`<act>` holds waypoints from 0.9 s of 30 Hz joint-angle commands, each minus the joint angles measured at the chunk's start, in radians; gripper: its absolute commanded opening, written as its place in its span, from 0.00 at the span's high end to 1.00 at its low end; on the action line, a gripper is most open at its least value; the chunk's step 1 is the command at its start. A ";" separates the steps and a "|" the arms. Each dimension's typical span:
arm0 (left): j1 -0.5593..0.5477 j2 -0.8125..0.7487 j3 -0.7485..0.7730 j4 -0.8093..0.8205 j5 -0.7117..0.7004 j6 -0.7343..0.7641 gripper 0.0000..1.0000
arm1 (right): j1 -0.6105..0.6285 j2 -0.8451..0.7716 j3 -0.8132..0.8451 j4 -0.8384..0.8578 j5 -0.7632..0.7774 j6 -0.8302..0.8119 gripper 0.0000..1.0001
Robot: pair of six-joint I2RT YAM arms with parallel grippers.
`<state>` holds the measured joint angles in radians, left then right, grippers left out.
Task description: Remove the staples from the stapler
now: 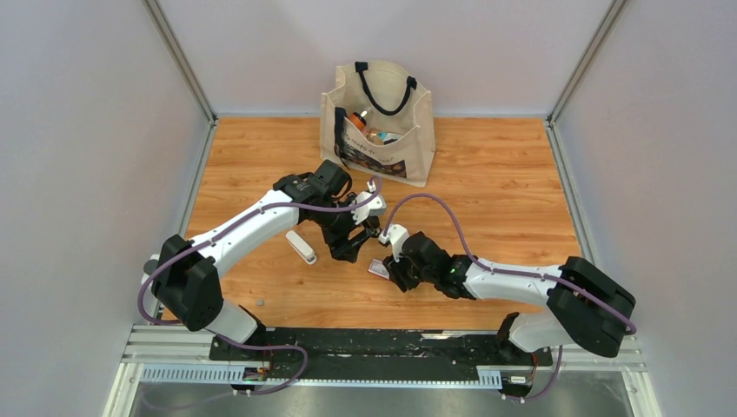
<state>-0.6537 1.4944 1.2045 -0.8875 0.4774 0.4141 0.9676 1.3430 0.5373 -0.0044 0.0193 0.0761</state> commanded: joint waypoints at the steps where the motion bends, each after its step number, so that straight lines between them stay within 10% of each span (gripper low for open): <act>1: -0.001 -0.002 -0.006 0.002 0.021 0.002 0.18 | 0.005 0.012 0.033 0.043 0.002 -0.016 0.58; 27: -0.001 -0.005 -0.033 0.024 0.026 -0.005 0.19 | 0.005 -0.100 0.049 -0.035 0.010 0.008 0.71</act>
<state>-0.6537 1.4944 1.1786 -0.8845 0.4774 0.4137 0.9676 1.2896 0.5442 -0.0158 0.0181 0.0792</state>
